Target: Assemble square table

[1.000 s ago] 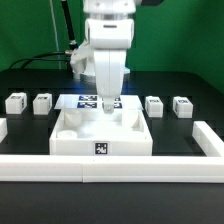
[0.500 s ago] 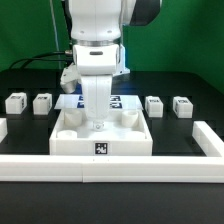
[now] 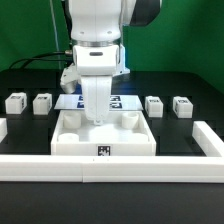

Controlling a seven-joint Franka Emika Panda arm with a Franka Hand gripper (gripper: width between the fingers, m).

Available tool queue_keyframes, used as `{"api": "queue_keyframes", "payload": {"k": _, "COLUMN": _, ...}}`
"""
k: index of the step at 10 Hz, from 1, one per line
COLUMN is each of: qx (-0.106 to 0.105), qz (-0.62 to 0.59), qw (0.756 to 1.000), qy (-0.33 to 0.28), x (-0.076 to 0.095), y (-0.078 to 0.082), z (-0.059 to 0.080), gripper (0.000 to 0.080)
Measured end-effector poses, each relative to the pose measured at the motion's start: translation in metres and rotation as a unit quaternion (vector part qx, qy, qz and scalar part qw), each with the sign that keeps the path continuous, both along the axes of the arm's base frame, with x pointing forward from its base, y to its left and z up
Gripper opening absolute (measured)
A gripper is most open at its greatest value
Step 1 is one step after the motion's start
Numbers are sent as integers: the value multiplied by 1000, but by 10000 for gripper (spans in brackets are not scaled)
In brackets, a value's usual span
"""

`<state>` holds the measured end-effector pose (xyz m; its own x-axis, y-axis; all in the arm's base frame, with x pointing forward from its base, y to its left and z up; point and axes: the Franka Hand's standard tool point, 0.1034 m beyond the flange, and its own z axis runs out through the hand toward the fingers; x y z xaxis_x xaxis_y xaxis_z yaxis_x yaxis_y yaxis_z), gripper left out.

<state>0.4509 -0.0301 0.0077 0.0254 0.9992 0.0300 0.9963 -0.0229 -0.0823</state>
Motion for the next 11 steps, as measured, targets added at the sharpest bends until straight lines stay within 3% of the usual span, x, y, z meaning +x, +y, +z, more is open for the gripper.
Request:
{"api": "queue_keyframes", "payload": {"k": 6, "qx": 0, "qz": -2, "qw": 1000, "qy": -4, "x": 3, "y": 1, "z": 1, "gripper": 61}}
{"api": "queue_keyframes", "payload": {"k": 11, "qx": 11, "qz": -21, "qw": 999, "qy": -23, "x": 36, "y": 67, "z": 0, "gripper": 60}}
